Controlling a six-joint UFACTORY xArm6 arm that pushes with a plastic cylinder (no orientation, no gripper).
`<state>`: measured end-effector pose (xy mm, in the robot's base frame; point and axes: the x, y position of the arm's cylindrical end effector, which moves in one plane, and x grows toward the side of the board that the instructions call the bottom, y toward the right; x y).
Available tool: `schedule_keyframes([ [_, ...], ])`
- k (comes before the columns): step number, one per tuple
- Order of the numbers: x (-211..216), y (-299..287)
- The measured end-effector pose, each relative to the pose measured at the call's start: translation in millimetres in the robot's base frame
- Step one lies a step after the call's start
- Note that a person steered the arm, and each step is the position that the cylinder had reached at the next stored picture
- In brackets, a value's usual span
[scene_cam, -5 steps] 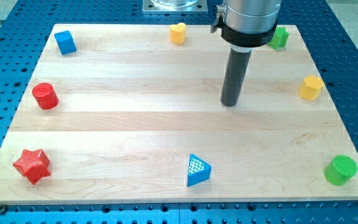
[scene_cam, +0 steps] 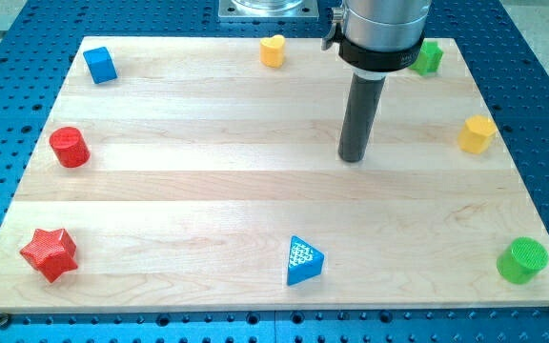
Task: Push the green circle horizontally right to the triangle
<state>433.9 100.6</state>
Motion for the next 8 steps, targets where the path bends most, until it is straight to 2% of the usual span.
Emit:
schedule_keyframes([
  [1, 0.0, 0.0],
  [3, -33.7, 32.6],
  [4, 38.0, 27.1],
  [5, 68.6, 26.9],
  [6, 68.6, 26.9],
  [7, 68.8, 62.5],
  [8, 69.0, 131.8],
])
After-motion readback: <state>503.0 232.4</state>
